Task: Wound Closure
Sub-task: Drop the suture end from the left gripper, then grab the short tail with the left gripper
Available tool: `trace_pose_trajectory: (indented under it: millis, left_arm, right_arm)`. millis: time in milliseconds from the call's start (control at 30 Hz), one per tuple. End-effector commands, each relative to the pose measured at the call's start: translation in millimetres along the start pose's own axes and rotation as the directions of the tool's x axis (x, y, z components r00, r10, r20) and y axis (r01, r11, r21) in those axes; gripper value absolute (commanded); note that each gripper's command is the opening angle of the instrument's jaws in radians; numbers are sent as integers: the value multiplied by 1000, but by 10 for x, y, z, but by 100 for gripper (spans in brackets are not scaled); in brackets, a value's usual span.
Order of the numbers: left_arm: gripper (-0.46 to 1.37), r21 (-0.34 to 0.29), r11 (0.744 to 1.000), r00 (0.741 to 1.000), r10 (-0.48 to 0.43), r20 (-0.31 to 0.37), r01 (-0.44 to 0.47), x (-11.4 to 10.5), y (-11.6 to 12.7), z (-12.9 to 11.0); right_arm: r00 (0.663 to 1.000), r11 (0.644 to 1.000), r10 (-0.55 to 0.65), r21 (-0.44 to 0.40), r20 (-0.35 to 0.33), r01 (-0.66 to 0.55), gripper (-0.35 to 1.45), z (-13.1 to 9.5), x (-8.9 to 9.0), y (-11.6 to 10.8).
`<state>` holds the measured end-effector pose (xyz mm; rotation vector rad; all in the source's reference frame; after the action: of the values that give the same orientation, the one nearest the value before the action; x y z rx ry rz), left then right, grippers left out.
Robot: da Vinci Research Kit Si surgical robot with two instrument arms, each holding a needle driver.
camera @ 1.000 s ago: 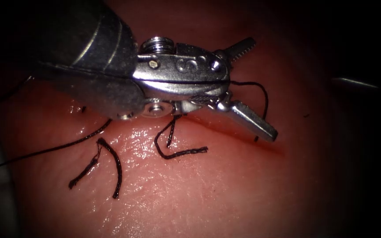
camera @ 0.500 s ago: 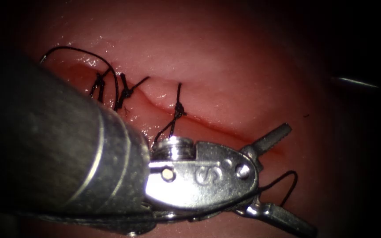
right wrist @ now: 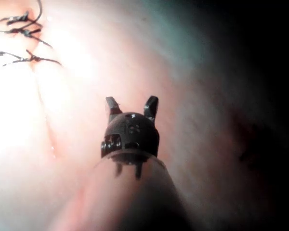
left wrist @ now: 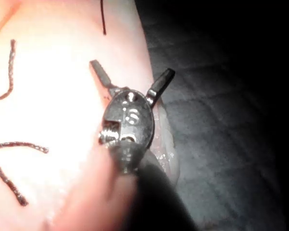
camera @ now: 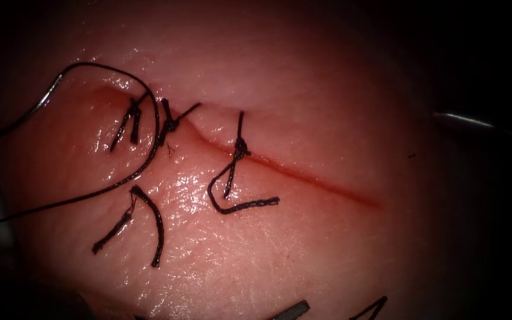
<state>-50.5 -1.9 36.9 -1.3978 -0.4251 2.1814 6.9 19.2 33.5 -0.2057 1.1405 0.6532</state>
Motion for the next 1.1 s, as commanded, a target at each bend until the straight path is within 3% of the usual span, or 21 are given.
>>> trace_pose_trajectory:
  millis: [33,133,233,300,400,500,733,933,1033,1100]
  left_arm:
    - [88,-13,1000,999,24,32,-24,-6,-6,-9]
    - [92,-23,998,997,55,57,-54,-14,-15,-25]
    - [85,-18,997,995,80,59,-79,-20,-30,-52]
    - [74,-10,997,995,82,57,-82,-20,-35,-63]
    - [74,6,994,993,110,53,-111,-9,-44,-84]
    - [89,20,988,987,155,29,-156,19,-51,-100]
    - [101,79,973,975,219,-41,-216,83,-72,-117]
    - [101,134,964,971,236,-40,-229,109,-87,-115]
    - [95,160,962,971,231,-60,-219,121,-91,-108]
    - [82,173,960,970,235,-67,-221,128,-92,-102]
  right_arm:
    - [1000,1000,0,18,-3,0,120,3,0,-3]
    - [1000,1000,-1,30,-2,1,119,4,0,-6]
    - [1000,999,-2,51,-8,2,112,4,1,-7]
    - [1000,999,-2,51,-8,2,112,4,1,-7]
    - [1000,999,-2,52,-8,2,112,4,1,-7]
    - [1000,999,-2,52,-9,3,112,4,0,-7]
    - [1000,999,-3,53,-6,3,112,4,0,-8]
    - [1000,999,-3,53,-6,3,113,4,0,-8]
    - [1000,999,-3,53,-7,3,113,4,0,-8]
    - [1000,999,-3,53,-7,4,113,4,0,-8]
